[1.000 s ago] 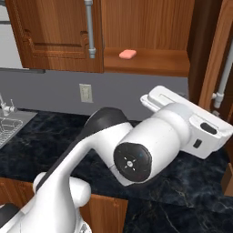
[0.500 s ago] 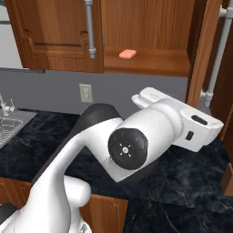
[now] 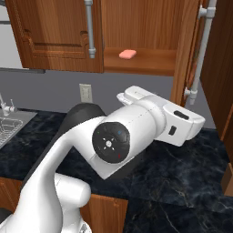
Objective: Pick up the bar soap and soap dispenser from the sink, and place them back in the cabinet, and close the cabinet doors.
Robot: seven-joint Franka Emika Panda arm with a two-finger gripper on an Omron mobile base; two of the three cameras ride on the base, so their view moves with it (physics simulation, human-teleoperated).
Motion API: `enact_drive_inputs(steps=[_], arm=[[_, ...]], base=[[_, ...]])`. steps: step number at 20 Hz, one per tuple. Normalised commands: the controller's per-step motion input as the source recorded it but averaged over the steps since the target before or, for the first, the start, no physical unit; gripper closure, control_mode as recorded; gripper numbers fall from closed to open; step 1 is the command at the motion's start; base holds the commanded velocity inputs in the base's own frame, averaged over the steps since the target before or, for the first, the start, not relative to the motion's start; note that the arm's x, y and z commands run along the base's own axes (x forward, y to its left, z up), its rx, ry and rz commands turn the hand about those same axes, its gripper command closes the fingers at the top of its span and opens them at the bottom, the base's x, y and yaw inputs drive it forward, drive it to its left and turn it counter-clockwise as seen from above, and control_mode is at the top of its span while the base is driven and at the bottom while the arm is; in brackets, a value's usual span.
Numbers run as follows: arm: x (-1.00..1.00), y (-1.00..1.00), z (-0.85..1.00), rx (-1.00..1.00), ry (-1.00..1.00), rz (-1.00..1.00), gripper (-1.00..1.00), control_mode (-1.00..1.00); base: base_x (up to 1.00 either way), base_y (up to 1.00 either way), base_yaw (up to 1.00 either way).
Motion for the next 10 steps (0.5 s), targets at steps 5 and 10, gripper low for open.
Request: enact_drive_inputs(steps=[5, 10], arm=[[0.27, 0.32, -0.01, 0.0, 0.0, 0.02, -1.0, -1.0], [0.28, 0.32, -0.01, 0.0, 0.0, 0.02, -1.0, -1.0]], base=[[0.0, 0.0, 0.0], [0.0, 0.0, 0.0]])
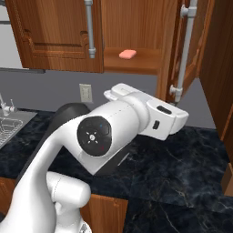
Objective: Pick up the bar soap and soap dispenser from the sink, and place them back in the cabinet, and close the cabinet doors.
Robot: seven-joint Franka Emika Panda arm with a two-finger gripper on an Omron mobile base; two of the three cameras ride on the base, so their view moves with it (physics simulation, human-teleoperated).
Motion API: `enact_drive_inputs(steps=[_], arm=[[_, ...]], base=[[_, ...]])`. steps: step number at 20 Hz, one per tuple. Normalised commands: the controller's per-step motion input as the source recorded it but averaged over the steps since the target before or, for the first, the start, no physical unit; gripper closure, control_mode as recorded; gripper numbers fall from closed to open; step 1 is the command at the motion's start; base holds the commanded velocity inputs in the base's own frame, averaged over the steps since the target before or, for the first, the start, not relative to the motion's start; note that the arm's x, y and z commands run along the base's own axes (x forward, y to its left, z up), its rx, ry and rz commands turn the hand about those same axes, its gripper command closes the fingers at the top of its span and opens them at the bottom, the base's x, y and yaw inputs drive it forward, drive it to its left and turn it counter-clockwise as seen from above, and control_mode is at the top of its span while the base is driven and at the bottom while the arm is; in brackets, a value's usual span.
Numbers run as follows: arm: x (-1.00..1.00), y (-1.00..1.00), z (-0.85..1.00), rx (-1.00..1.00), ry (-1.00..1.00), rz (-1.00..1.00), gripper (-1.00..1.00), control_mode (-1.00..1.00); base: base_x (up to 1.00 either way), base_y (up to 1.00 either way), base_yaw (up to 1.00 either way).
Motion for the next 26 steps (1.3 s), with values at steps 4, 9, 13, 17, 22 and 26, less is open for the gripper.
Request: enact_drive_inputs(steps=[4, 9, 13, 17, 22, 26], arm=[[0.27, 0.33, -0.04, 0.0, 0.0, 0.0, -1.0, -1.0], [0.31, 0.36, -0.05, 0.0, 0.0, 0.01, -1.0, -1.0], [0.3, 0.39, -0.06, 0.0, -0.02, 0.02, -1.0, -1.0], [0.29, 0.41, -0.09, 0.0, -0.03, 0.02, -1.0, -1.0], [0.31, 0.4, -0.08, 0.01, -0.05, 0.03, -1.0, -1.0], [0.38, 0.35, -0.04, 0.03, -0.06, 0.04, -1.0, -1.0]], base=[[0.0, 0.0, 0.0], [0.0, 0.0, 0.0], [0.0, 0.0, 0.0], [0.0, 0.0, 0.0], [0.0, 0.0, 0.0], [0.0, 0.0, 0.0]])
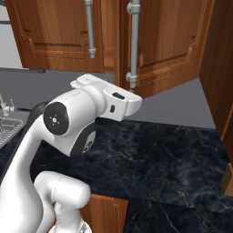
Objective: Pick up the bar soap and soap dispenser from the sink, and place them back in the cabinet, and close the cabinet doors.
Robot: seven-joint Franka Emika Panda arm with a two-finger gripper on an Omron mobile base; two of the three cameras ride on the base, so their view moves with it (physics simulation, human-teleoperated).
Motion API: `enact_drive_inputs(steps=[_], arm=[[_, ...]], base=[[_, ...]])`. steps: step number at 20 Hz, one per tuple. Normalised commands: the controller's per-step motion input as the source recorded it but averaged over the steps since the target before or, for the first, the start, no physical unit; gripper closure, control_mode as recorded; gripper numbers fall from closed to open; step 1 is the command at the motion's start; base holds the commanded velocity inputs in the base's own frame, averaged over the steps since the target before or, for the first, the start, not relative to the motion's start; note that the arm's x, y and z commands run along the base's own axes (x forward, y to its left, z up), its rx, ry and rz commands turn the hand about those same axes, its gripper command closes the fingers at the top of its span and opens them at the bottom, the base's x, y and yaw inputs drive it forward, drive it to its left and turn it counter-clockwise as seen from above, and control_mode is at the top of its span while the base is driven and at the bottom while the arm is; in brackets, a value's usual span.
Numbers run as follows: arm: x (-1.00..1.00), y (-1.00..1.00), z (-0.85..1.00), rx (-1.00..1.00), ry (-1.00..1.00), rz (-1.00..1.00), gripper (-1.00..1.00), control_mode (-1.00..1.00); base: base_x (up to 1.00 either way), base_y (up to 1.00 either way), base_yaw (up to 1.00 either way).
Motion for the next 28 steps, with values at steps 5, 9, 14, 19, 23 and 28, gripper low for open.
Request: enact_drive_inputs(steps=[5, 9, 14, 19, 23, 28], arm=[[0.41, 0.33, 0.0, 0.03, -0.04, 0.05, -1.0, -1.0], [0.34, 0.34, -0.01, 0.01, -0.03, 0.04, -1.0, -1.0], [0.38, 0.3, 0.0, 0.01, -0.02, 0.04, -1.0, -1.0], [0.44, 0.29, 0.0, 0.0, 0.0, 0.03, -1.0, -1.0], [0.47, 0.31, 0.0, 0.01, 0.0, 0.03, -1.0, -1.0], [0.49, 0.32, 0.0, 0.01, 0.0, 0.05, -1.0, -1.0]], base=[[0.0, 0.0, 0.0], [0.0, 0.0, 0.0], [0.0, 0.0, 0.0], [0.0, 0.0, 0.0], [0.0, 0.0, 0.0], [0.0, 0.0, 0.0]])
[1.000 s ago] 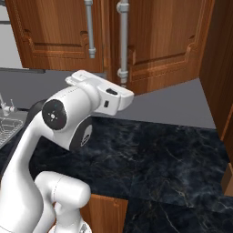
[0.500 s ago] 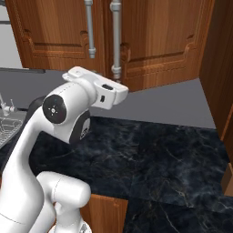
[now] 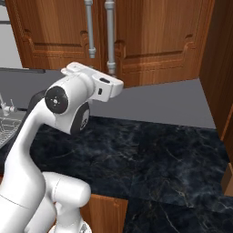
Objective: Pick up the bar soap and soap dispenser from the sink, and place them back in the cabinet, and close the cabinet doors.
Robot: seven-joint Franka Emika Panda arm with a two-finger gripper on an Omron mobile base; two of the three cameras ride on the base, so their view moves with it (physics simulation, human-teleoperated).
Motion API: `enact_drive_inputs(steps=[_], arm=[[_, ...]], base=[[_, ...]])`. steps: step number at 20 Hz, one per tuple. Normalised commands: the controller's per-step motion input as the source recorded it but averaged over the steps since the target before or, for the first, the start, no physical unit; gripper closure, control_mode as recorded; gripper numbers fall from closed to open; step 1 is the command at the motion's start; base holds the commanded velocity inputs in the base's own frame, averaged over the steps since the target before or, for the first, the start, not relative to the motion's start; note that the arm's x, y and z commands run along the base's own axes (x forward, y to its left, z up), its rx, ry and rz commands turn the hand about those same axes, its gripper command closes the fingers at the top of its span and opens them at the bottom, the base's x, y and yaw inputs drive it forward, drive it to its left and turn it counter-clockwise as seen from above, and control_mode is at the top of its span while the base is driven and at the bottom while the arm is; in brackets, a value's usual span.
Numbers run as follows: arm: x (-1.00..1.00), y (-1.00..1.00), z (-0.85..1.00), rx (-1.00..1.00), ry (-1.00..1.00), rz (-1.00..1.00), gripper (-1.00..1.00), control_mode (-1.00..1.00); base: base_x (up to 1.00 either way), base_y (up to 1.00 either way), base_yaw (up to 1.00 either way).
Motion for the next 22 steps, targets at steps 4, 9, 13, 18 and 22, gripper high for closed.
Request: enact_drive_inputs(steps=[4, 9, 13, 18, 22], arm=[[0.51, 0.34, 0.0, 0.02, 0.0, 0.07, -1.0, -1.0], [0.52, 0.3, 0.0, 0.03, -0.02, 0.08, -1.0, -1.0], [0.53, 0.3, 0.0, 0.02, -0.01, 0.08, -1.0, -1.0], [0.54, 0.29, 0.0, 0.02, -0.01, 0.1, -1.0, -1.0], [0.56, 0.3, 0.0, 0.0, 0.0, 0.09, -1.0, -1.0]], base=[[0.0, 0.0, 0.0], [0.0, 0.0, 0.0], [0.0, 0.0, 0.0], [0.0, 0.0, 0.0], [0.0, 0.0, 0.0]])
